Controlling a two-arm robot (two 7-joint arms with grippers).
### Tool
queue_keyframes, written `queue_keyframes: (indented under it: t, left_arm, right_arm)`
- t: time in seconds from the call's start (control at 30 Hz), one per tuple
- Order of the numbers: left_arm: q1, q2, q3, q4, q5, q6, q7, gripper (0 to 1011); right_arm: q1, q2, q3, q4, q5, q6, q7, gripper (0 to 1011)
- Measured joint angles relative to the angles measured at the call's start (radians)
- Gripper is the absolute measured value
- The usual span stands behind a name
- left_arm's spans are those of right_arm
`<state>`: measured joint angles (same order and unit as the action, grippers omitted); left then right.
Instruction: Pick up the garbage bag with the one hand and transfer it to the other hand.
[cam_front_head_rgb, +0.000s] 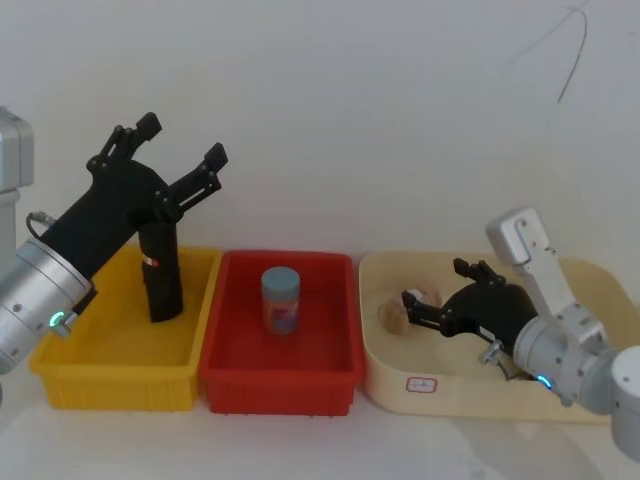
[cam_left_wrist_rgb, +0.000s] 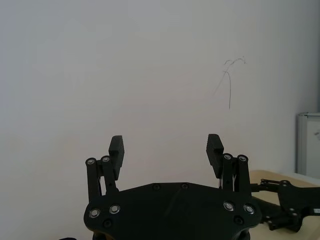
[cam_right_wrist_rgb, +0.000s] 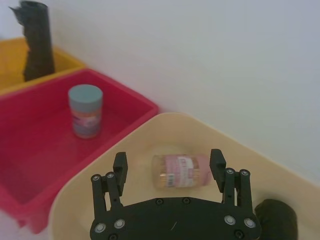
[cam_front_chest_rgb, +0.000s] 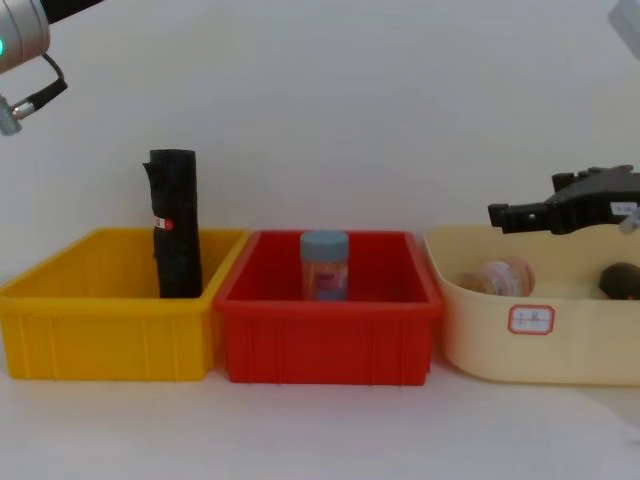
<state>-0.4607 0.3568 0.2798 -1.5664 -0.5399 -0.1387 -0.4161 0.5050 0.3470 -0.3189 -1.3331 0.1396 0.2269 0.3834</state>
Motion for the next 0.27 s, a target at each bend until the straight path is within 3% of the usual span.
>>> queue_keyframes:
  t: [0.27]
  left_arm:
    - [0.0, 0.0, 0.0, 0.0, 0.0, 0.0, 0.0, 1001]
  right_arm:
    - [-0.069, 0.019, 0.03, -0.091, 0.052, -0.01, 0.028, 1000]
